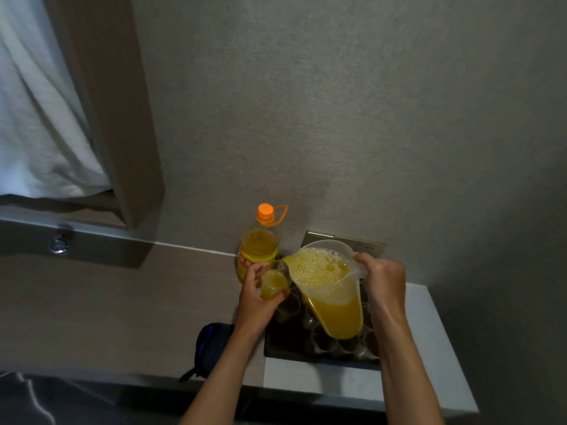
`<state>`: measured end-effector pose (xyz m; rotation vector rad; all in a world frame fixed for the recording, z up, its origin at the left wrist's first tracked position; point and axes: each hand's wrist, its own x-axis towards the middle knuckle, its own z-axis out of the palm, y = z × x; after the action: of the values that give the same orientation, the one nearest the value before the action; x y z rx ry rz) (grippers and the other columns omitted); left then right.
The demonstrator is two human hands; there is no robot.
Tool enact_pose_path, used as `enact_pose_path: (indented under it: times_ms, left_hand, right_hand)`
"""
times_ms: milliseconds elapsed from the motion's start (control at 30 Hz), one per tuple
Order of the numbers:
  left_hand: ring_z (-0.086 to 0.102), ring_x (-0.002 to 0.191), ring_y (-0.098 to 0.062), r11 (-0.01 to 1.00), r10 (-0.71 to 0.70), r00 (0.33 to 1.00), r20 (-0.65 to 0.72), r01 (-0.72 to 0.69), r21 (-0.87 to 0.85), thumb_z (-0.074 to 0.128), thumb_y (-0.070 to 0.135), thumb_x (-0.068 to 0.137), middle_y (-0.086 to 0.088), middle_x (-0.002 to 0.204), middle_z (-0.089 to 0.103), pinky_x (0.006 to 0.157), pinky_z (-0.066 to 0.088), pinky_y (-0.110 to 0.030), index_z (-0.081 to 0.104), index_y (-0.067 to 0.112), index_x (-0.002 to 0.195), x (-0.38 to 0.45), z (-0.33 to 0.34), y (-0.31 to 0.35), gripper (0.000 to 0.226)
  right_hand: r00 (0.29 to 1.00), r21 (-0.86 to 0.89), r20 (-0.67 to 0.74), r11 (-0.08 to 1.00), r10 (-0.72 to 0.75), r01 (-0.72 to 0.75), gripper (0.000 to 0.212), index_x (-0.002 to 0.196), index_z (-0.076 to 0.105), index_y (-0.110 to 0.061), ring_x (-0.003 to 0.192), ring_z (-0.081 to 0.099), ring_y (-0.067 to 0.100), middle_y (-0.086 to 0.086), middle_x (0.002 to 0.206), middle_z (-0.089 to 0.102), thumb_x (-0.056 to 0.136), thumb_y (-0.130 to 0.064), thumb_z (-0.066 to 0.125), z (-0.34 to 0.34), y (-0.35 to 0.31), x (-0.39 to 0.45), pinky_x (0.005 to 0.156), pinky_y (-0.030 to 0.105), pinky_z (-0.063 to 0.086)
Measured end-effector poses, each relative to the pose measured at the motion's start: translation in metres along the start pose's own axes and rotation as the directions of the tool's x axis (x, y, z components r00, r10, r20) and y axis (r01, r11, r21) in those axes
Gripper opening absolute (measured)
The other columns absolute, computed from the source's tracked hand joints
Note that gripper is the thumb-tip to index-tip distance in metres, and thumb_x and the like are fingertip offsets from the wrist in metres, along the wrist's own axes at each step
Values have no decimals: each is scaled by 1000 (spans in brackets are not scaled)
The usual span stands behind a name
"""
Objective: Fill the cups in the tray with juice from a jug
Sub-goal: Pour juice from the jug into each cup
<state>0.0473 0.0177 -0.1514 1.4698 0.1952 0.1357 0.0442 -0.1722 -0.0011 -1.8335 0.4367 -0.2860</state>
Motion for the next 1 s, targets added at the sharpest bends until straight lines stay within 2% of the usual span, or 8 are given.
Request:
enact_pose_path:
  times_ms: [133,300,467,567,900,1000]
  left_hand:
    - [63,110,1,1000,3,1000,0,-3,3,90,12,74,18,119,67,83,54,-20,54,40,125,-1,0,1,68]
    - [63,112,1,1000,0,1000,15,0,-7,91,14,74,14,122,66,81,55,-21,54,38,126,-2,0,3,68]
    - [62,117,-6,1000,10,1000,23,-10,0,90,13,75,14,124,66,83,55,-22,53,39,126,-3,1,3,68]
    - [61,120,-10,1000,15,1000,24,-15,5,90,15,75,14,125,65,90,56,-29,54,40,124,-4,2,2,66]
    - [60,111,7,1000,8,999,39,-8,16,89,14,77,22,121,65,78,51,-10,54,37,124,-9,4,10,63]
    - [60,110,8,1000,7,999,40,-8,24,89,14,77,20,121,65,79,51,-10,54,35,125,-10,4,9,63]
  right_hand:
    - [1000,0,4,1000,7,-7,40,67,66,6,58,51,23,6,55,56,90,-26,74,-1,-1,-1,66,39,44]
    - [1000,-6,-1,1000,1,-1,42,74,67,12,57,51,21,9,57,58,91,-27,73,-2,-2,-2,65,36,42]
    - [1000,-22,-11,1000,-3,3,44,74,66,12,56,51,20,7,55,57,90,-28,73,-3,-1,-2,65,38,44]
    - [1000,-26,-16,1000,-9,8,42,71,67,10,54,50,18,5,54,57,90,-27,74,-3,-1,-3,64,35,42]
    - [1000,-45,-25,999,-2,1,38,61,65,-5,49,46,14,-3,46,51,90,-26,73,-4,-3,-6,58,31,38]
    - [1000,-49,-29,999,-7,6,37,61,66,-5,46,45,12,-3,46,51,90,-27,73,-4,-2,-5,58,31,38]
